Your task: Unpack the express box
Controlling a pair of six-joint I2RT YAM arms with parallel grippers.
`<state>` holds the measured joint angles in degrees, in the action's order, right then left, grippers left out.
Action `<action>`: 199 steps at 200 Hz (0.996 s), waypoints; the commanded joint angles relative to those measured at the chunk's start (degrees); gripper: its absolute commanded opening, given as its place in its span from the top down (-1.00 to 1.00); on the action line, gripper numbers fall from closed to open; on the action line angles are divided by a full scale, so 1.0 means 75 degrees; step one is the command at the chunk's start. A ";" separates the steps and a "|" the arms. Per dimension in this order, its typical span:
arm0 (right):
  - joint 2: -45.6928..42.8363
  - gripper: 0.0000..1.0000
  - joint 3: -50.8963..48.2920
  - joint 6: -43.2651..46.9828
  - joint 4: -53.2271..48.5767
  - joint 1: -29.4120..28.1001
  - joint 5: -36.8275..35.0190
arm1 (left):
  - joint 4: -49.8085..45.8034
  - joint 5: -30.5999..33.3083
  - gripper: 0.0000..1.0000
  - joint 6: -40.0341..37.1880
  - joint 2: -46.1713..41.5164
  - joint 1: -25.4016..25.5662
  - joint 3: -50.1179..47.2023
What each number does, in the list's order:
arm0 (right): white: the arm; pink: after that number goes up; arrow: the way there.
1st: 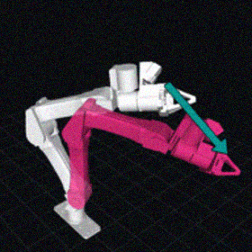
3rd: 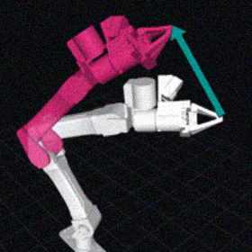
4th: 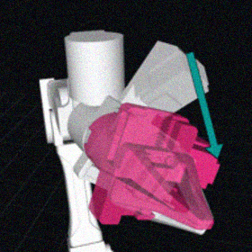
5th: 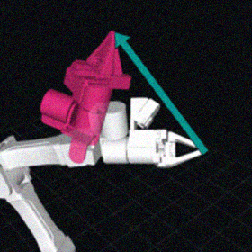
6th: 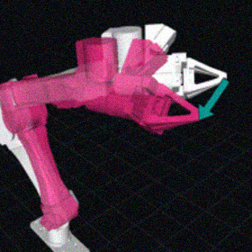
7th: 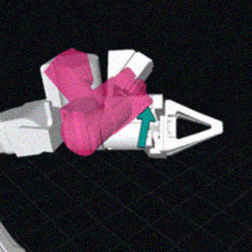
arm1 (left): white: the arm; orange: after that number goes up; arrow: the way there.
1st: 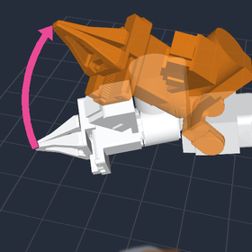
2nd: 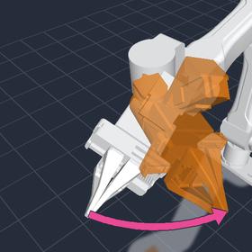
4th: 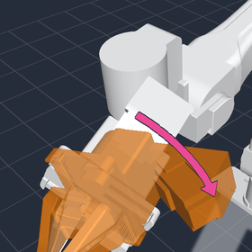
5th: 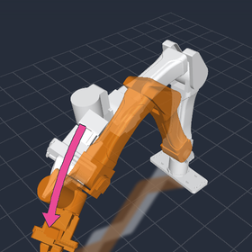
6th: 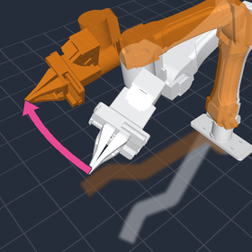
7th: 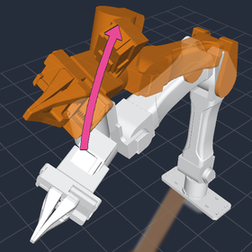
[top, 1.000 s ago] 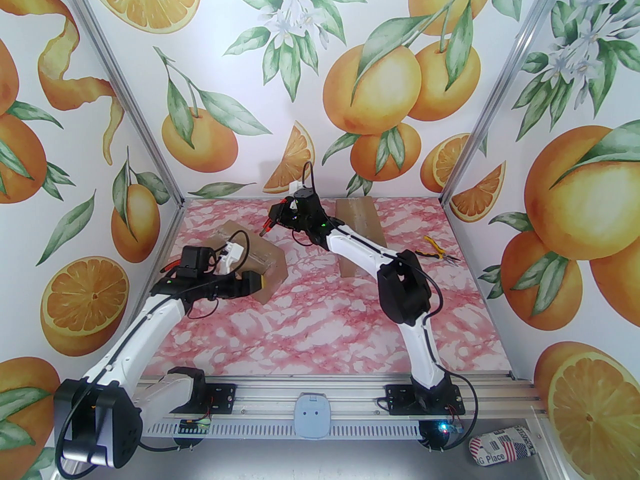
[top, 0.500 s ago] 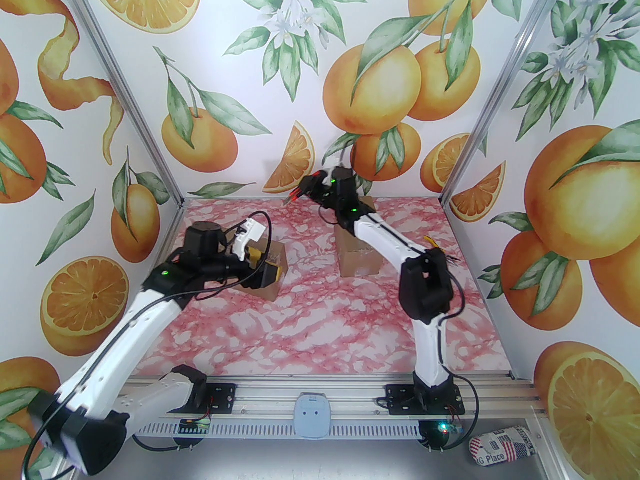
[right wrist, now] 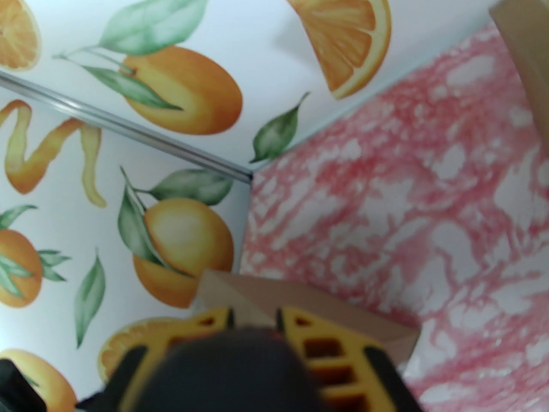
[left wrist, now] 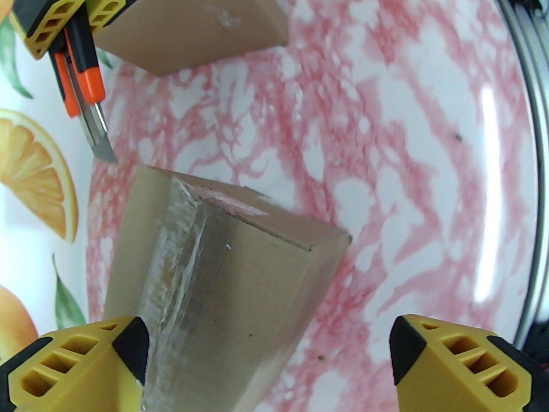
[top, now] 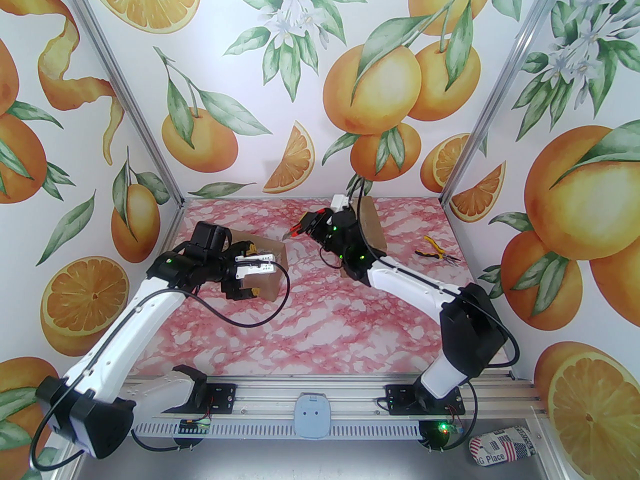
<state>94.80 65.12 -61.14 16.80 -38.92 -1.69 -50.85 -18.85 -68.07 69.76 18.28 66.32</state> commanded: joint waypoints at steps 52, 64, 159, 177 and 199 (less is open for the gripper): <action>-0.0214 1.00 -0.0410 -0.0391 0.0595 -0.0100 -0.0926 | 0.0786 -0.0826 -0.90 -0.1033 0.1235 -0.0372 0.0039; -0.0115 1.00 -0.0375 -0.0474 0.0637 -0.0114 -0.0847 | 0.0979 -0.0911 -0.87 -0.0930 0.1220 -0.0440 -0.0049; -0.0111 1.00 -0.0589 -0.0660 0.0809 -0.0163 -0.1074 | 0.1057 -0.1343 -0.62 -0.0963 0.1371 -0.0471 -0.0277; -0.0250 1.00 -0.0739 -0.0698 0.0812 -0.0167 -0.1088 | 0.0965 -0.1508 -0.53 -0.0861 0.1454 -0.0400 -0.0168; -0.0421 1.00 -0.0989 -0.0872 0.0760 -0.0177 -0.1141 | 0.0871 -0.1586 -0.40 -0.0680 0.1543 -0.0339 -0.0055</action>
<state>94.85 59.57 -66.22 20.49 -39.72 -8.21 -43.53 -27.53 -73.80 80.18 14.98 64.62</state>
